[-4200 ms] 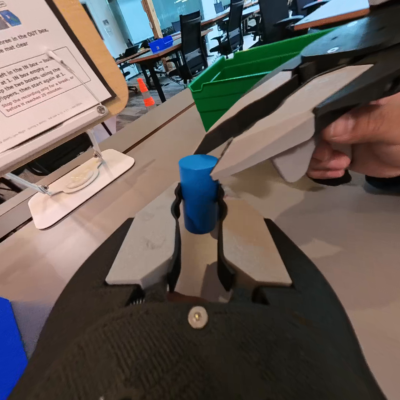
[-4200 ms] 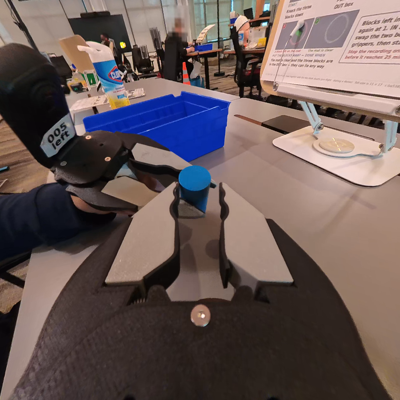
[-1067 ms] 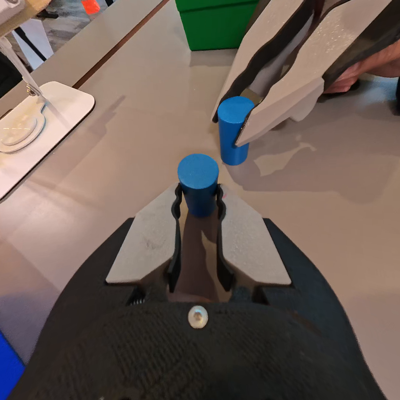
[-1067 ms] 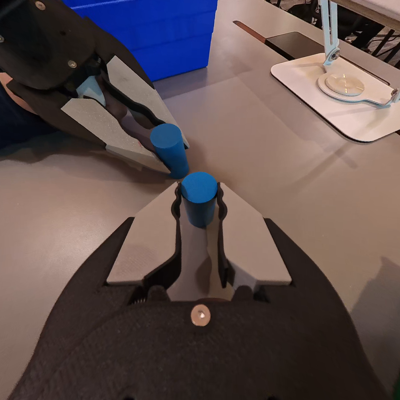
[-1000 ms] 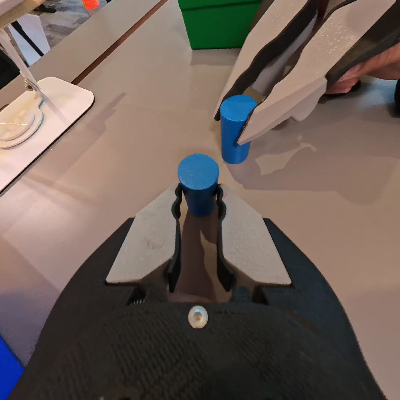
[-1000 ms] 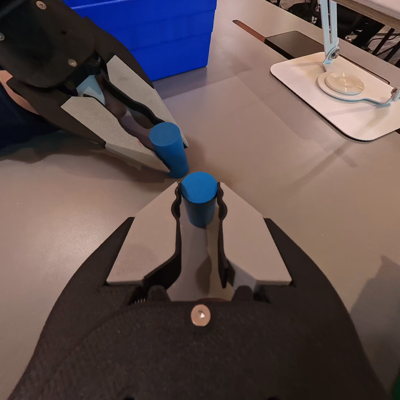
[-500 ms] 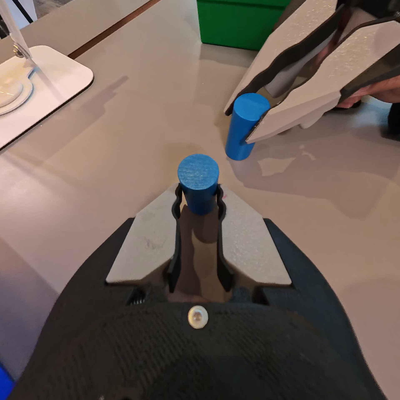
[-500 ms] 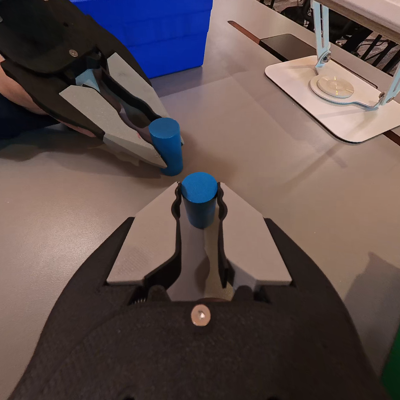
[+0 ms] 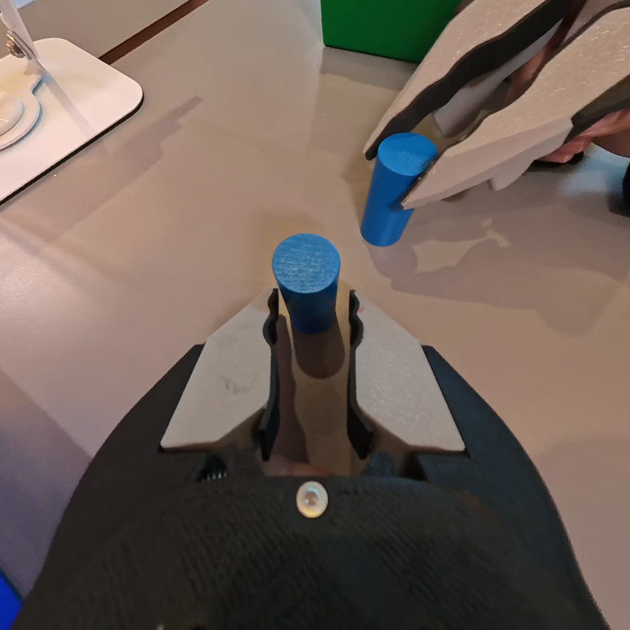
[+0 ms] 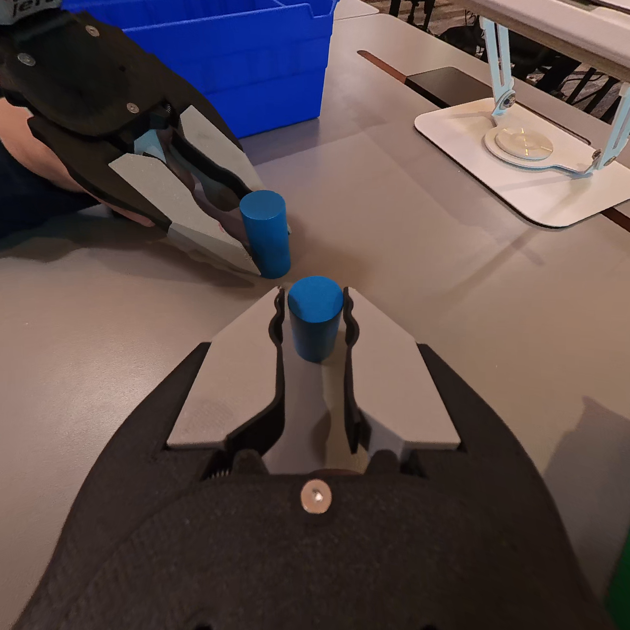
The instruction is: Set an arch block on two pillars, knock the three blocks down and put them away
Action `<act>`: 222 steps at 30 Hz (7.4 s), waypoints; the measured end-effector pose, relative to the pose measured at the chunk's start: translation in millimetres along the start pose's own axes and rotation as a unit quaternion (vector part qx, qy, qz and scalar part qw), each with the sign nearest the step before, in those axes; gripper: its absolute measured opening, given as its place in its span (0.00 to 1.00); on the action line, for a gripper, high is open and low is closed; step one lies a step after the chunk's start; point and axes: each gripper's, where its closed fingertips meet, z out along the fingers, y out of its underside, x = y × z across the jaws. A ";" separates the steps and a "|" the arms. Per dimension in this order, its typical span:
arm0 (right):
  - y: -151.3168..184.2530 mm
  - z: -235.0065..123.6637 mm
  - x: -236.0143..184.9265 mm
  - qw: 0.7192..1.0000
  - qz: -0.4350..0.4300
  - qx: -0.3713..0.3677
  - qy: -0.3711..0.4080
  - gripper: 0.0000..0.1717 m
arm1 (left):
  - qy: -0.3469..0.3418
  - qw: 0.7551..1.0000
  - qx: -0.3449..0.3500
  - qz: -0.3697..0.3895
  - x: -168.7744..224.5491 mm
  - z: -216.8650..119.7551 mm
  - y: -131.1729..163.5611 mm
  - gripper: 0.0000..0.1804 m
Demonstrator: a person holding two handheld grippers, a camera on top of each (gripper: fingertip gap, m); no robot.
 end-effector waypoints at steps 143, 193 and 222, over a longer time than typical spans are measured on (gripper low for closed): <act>-64.2 -49.6 -15.1 0.984 -0.046 0.162 0.059 0.32 | -0.316 0.913 -0.178 -0.186 -263.9 -163.7 103.7 0.18; -65.1 -54.0 -83.0 0.963 0.013 0.173 -0.209 0.18 | 0.248 0.955 0.006 0.161 82.9 -82.5 -68.5 0.18; -86.5 -78.4 -72.3 0.946 0.049 0.242 -0.210 0.18 | 0.201 0.972 0.085 0.083 75.4 -72.5 -61.4 0.31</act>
